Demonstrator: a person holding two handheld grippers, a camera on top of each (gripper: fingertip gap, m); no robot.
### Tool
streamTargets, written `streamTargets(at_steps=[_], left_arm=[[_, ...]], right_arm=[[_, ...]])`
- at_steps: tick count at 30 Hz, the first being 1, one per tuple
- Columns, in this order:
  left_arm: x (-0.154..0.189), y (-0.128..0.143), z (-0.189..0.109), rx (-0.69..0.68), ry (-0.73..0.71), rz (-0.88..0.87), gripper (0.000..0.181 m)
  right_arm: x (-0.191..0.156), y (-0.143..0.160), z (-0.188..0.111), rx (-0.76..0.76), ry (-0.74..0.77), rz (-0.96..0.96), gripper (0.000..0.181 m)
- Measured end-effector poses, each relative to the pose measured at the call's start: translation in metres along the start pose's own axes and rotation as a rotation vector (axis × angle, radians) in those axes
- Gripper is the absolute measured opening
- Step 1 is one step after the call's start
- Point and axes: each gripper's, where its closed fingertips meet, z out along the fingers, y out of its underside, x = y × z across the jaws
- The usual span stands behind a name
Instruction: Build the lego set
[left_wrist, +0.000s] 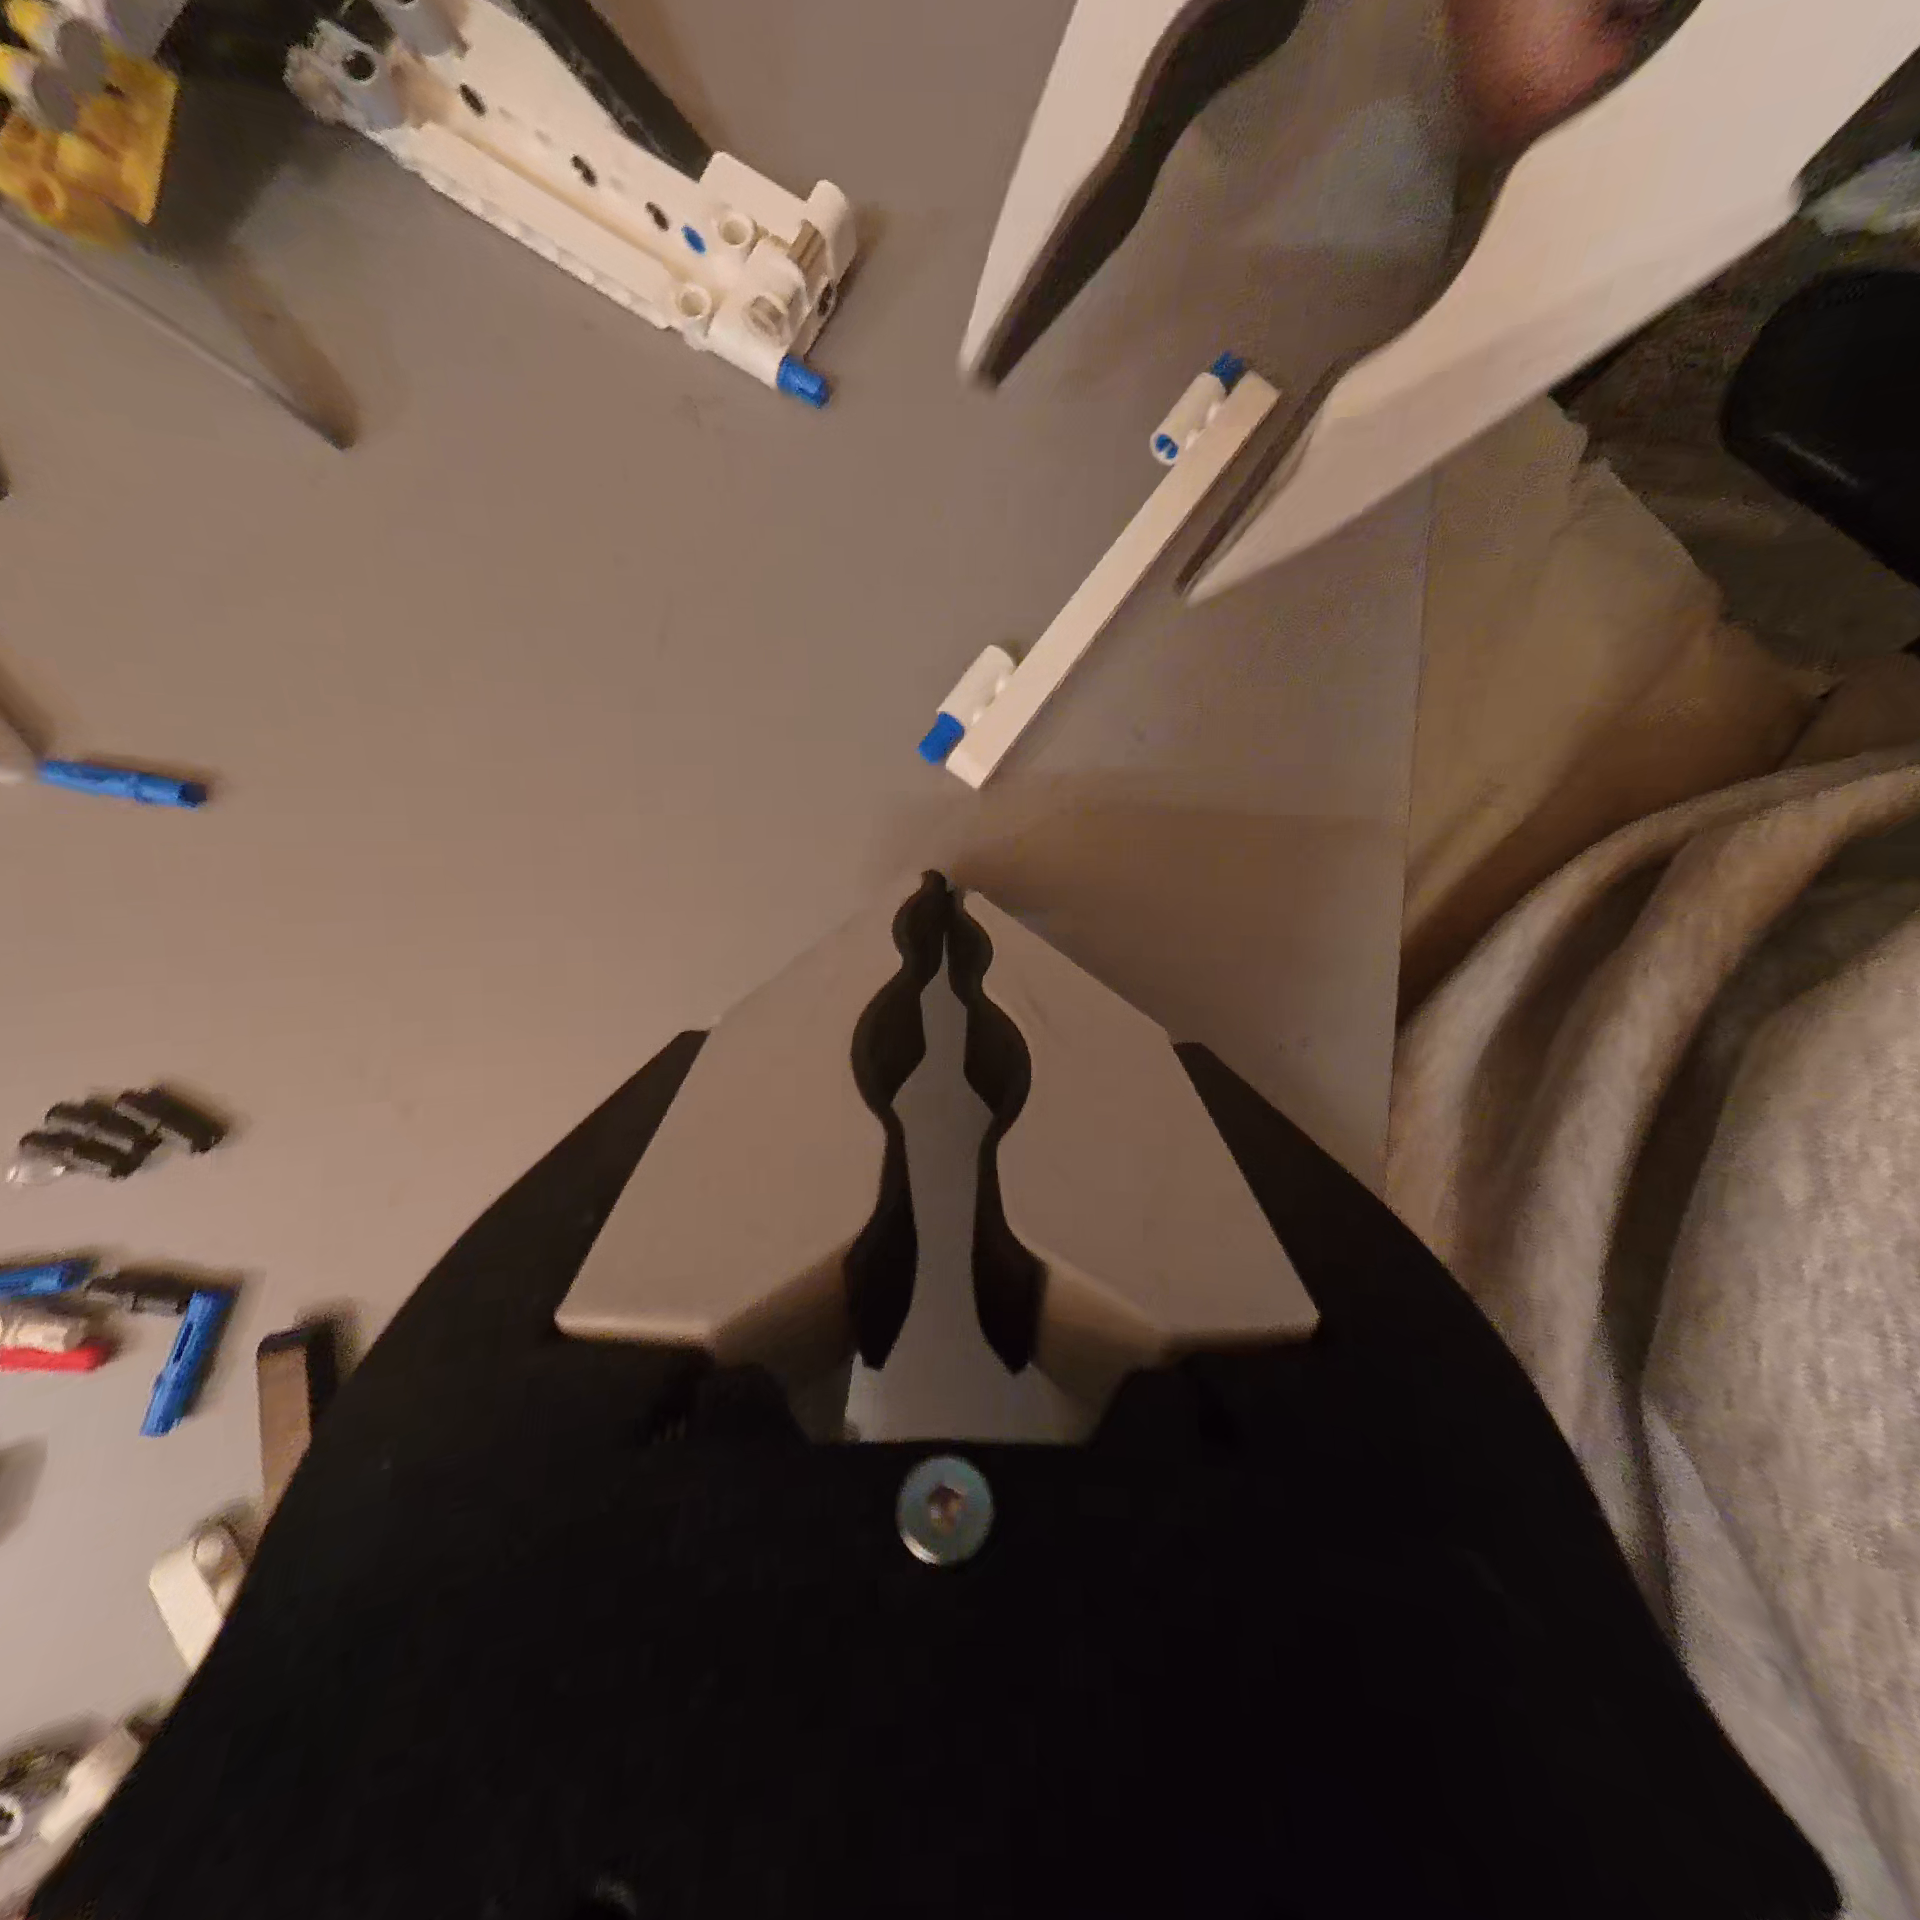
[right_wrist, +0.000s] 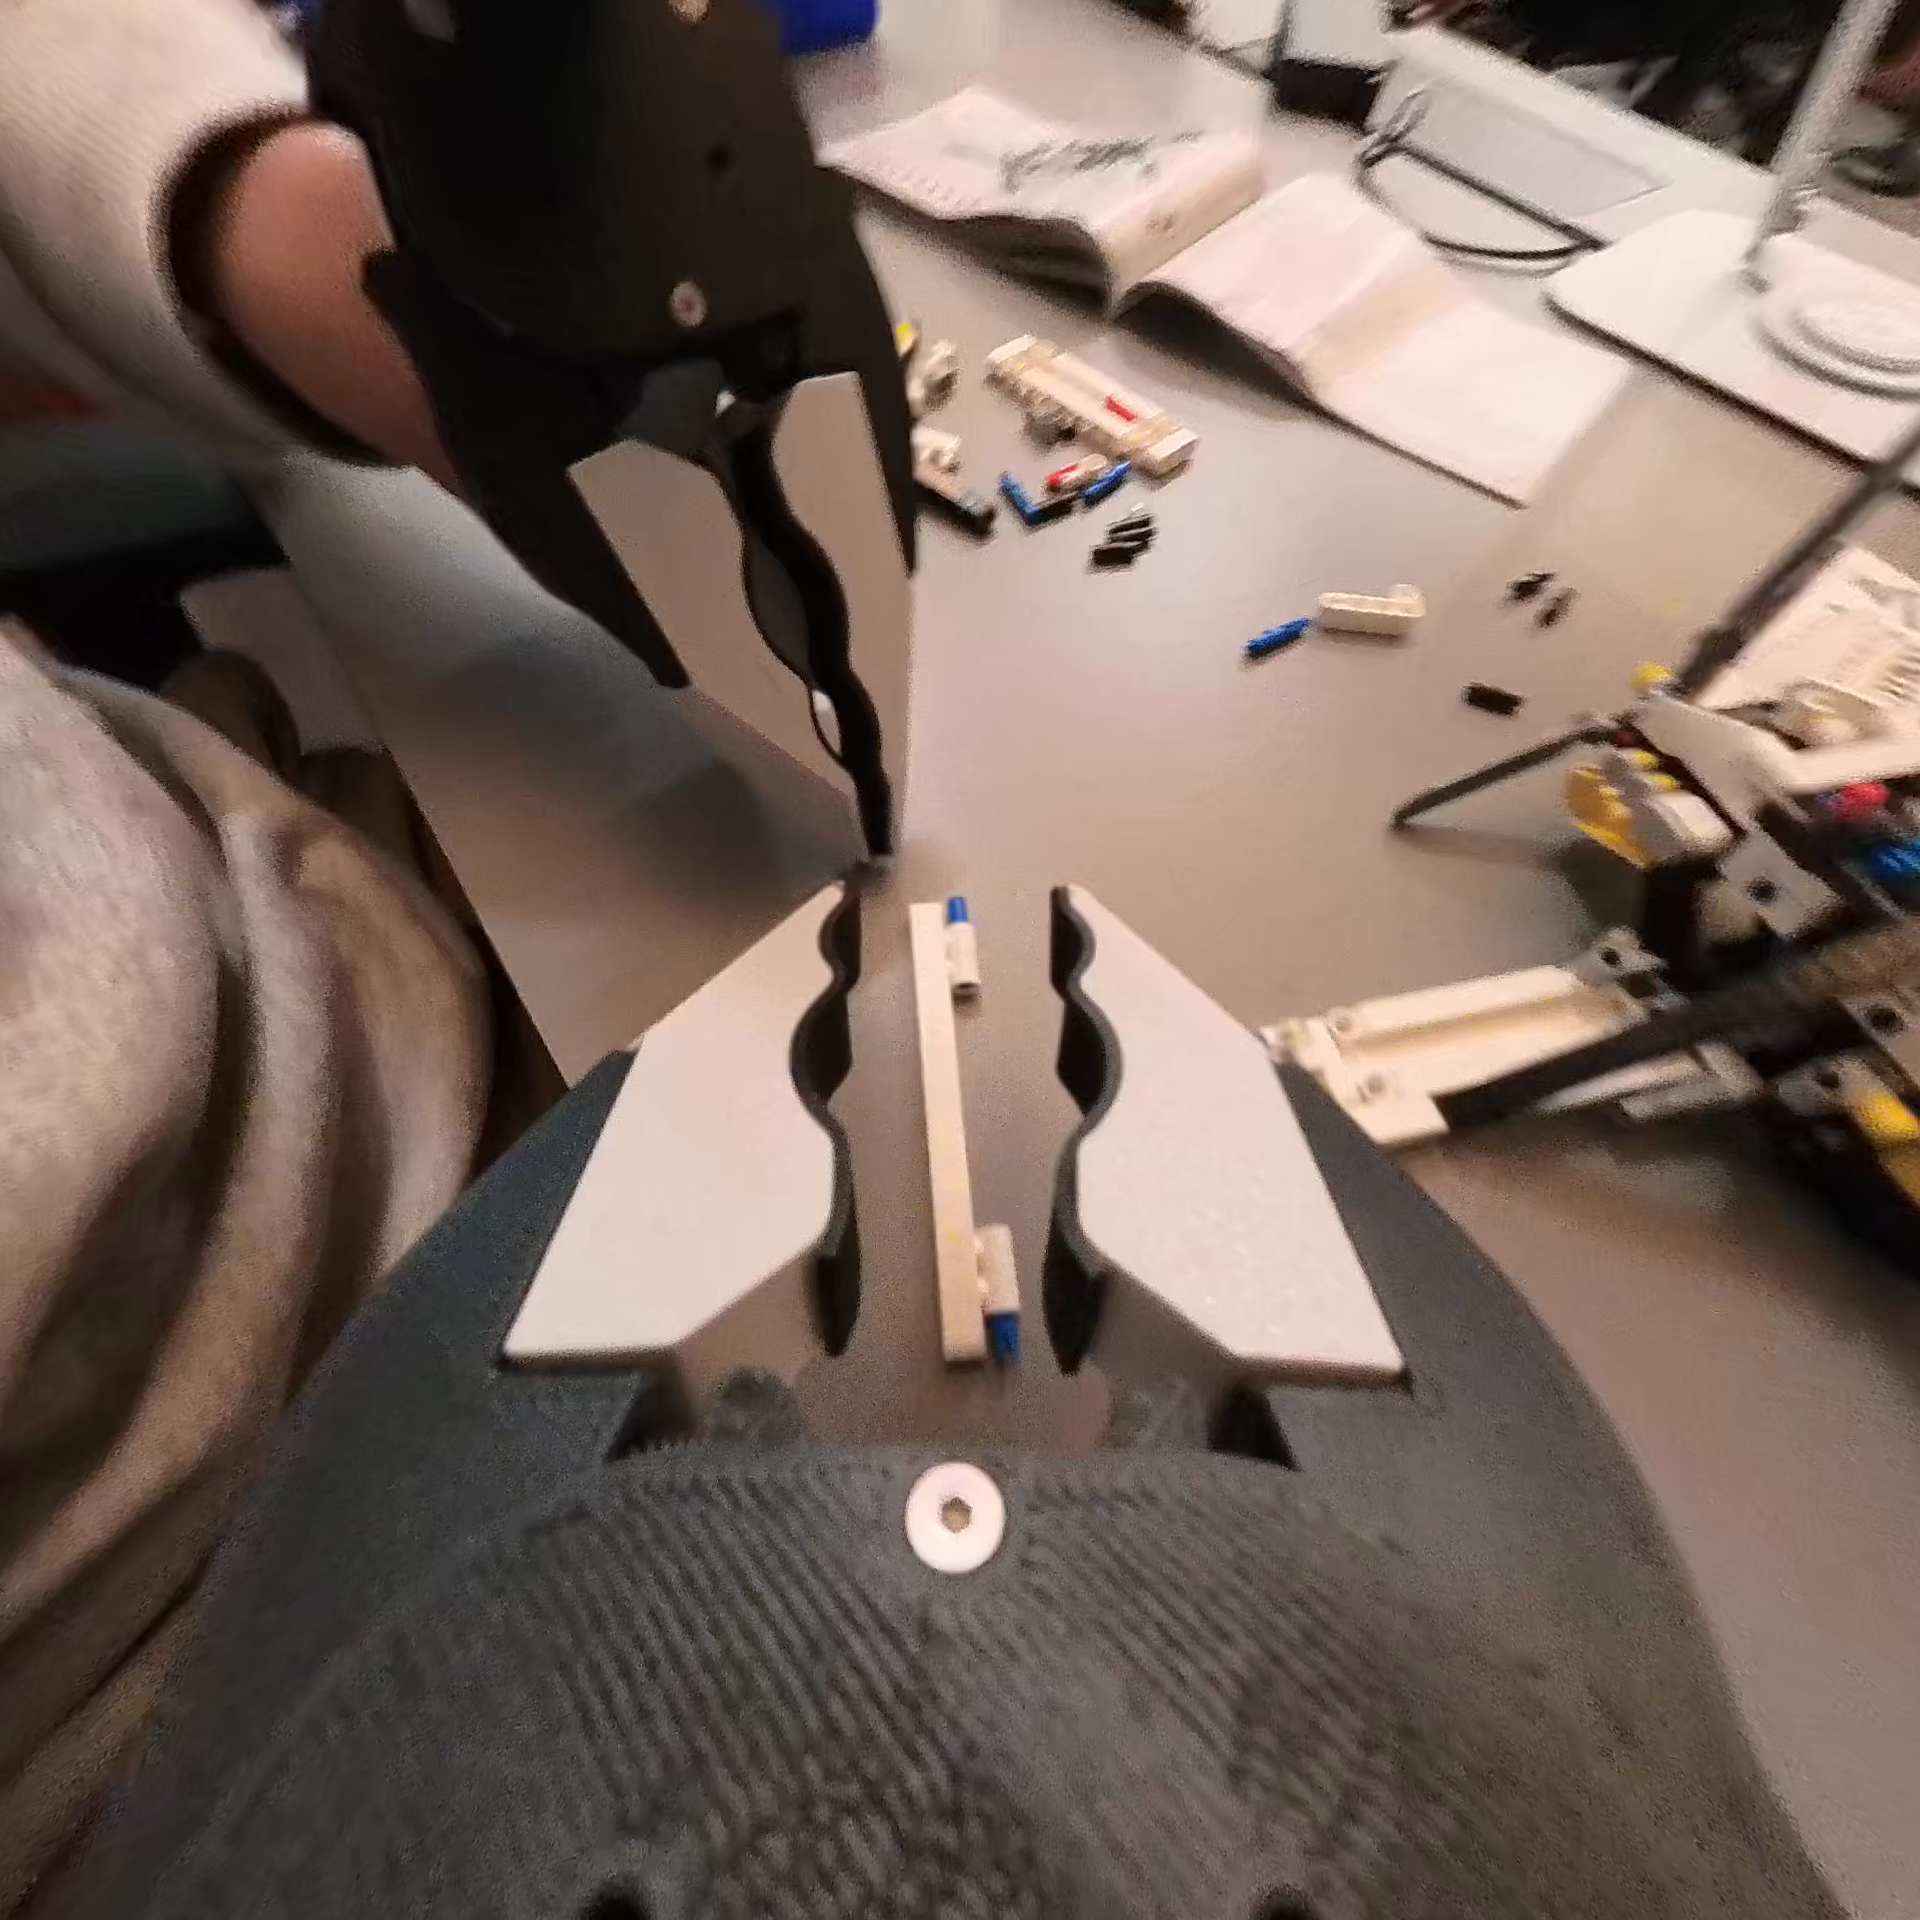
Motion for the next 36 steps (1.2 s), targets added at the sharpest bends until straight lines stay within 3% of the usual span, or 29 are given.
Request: streamTargets(at_steps=[3,10,17,20,22,24,28,33,35,36], left_arm=[[-0.004,0.001,-0.007,0.04,0.002,-0.038,0.0],[0.008,-0.011,-0.01,0.165,0.095,-0.102,0.004],[0.003,-0.021,0.008,0.167,0.044,-0.042,0.036],[0.006,-0.018,0.015,0.138,0.041,-0.002,0.042],[0.005,-0.017,0.015,0.128,0.023,0.015,0.043],[0.005,-0.016,0.015,0.126,0.022,0.011,0.043],[0.012,-0.017,0.012,0.155,0.11,-0.061,0.044],[0.024,-0.031,-0.007,0.286,0.33,-0.195,0.049],[0.029,-0.033,-0.014,0.311,0.419,-0.217,0.014],[0.031,-0.033,-0.016,0.317,0.454,-0.225,0.01]], right_arm=[[0.008,0.006,-0.02,0.039,0.088,0.067,0.038],[0.015,0.048,-0.054,-0.036,0.269,0.173,0.041],[0.004,0.071,-0.041,-0.125,0.234,0.212,0.045],[0.006,0.073,-0.036,-0.159,0.238,0.195,0.041],[0.007,0.073,-0.034,-0.178,0.245,0.183,0.036],[0.004,0.071,-0.031,-0.183,0.238,0.162,0.017],[0.003,0.065,-0.029,-0.197,0.297,-0.019,0.016],[-0.007,0.024,-0.037,-0.065,0.462,-0.555,0.017],[-0.012,0.015,-0.039,-0.016,0.506,-0.724,0.016],[-0.011,0.016,-0.038,-0.013,0.517,-0.751,0.016]])
